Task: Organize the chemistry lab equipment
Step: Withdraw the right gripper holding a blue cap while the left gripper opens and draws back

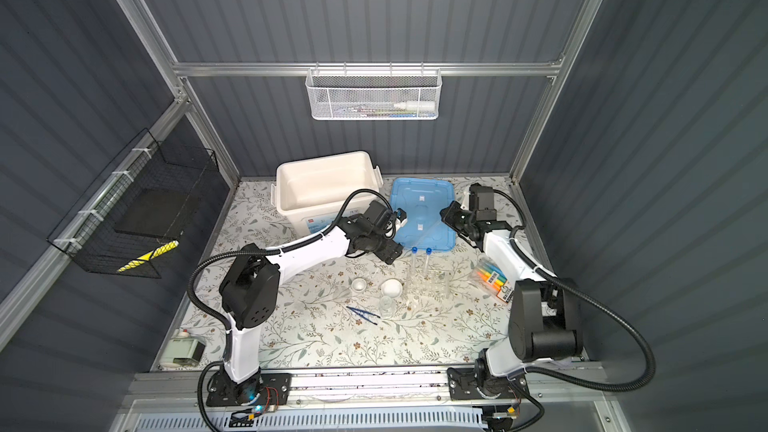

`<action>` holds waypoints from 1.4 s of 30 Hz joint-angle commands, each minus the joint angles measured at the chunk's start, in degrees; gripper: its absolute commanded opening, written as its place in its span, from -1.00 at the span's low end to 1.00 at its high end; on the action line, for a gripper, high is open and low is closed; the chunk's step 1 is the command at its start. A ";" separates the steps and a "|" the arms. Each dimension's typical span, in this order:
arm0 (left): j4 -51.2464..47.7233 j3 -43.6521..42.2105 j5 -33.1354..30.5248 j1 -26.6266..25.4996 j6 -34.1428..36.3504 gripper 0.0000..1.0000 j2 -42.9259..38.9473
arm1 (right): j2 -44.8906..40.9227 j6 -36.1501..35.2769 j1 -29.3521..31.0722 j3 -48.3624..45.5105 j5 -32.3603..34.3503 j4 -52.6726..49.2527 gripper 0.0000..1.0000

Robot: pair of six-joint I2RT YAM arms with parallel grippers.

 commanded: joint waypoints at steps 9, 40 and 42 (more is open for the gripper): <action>2.03 -5.64 -2.58 1.04 -4.46 0.99 -5.65 | -14.33 -7.55 1.38 -4.16 16.69 -6.85 -0.62; 5.21 -19.55 -9.15 1.23 -14.18 1.00 -16.78 | -30.60 -12.89 24.58 -17.62 43.57 -8.83 -0.61; 5.21 -19.75 -9.14 1.22 -14.29 0.99 -17.04 | -30.68 -12.69 24.73 -18.14 43.66 -8.27 -0.61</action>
